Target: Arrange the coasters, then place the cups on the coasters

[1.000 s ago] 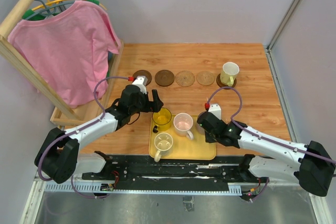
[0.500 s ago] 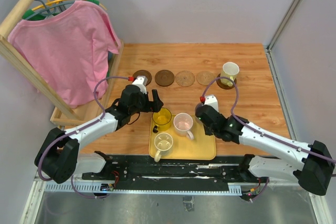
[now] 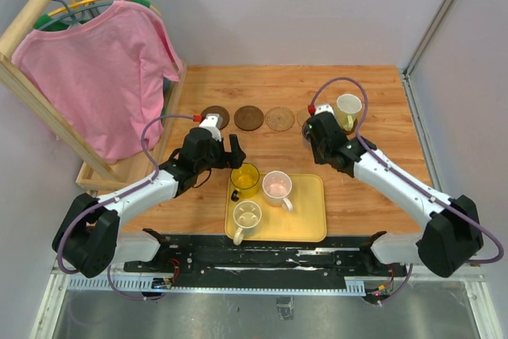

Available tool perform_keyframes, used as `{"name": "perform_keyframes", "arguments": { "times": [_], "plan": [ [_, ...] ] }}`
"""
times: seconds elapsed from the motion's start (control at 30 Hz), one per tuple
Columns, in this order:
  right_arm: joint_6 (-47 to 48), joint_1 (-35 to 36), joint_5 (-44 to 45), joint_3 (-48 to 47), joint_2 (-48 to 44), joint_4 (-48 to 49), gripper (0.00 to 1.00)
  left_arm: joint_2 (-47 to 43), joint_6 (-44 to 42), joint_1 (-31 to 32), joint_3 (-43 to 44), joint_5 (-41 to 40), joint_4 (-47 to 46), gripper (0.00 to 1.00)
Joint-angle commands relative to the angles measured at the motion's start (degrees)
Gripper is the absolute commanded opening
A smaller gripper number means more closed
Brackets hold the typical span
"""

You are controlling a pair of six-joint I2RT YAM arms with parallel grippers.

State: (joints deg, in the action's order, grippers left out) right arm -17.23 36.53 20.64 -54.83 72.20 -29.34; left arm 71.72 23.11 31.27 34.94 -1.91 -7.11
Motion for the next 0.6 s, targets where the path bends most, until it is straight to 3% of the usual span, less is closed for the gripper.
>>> {"name": "perform_keyframes", "arguments": {
  "times": [0.0,0.27,0.57],
  "plan": [
    [7.15,-5.16,-4.9,-8.75,5.1,5.04,0.01,0.26,-1.55,0.37,3.06,-2.52,-0.99,1.0],
    [9.33,-13.92,-13.69,-20.7,19.18,6.42,0.01,3.79,-2.98,-0.42,6.43,-3.79,-0.75,1.0],
    [10.97,-18.29,-15.98,-31.08,31.56,7.05,0.01,7.38,-3.11,-3.22,8.77,-0.99,-1.33,1.0]
  ]
}}
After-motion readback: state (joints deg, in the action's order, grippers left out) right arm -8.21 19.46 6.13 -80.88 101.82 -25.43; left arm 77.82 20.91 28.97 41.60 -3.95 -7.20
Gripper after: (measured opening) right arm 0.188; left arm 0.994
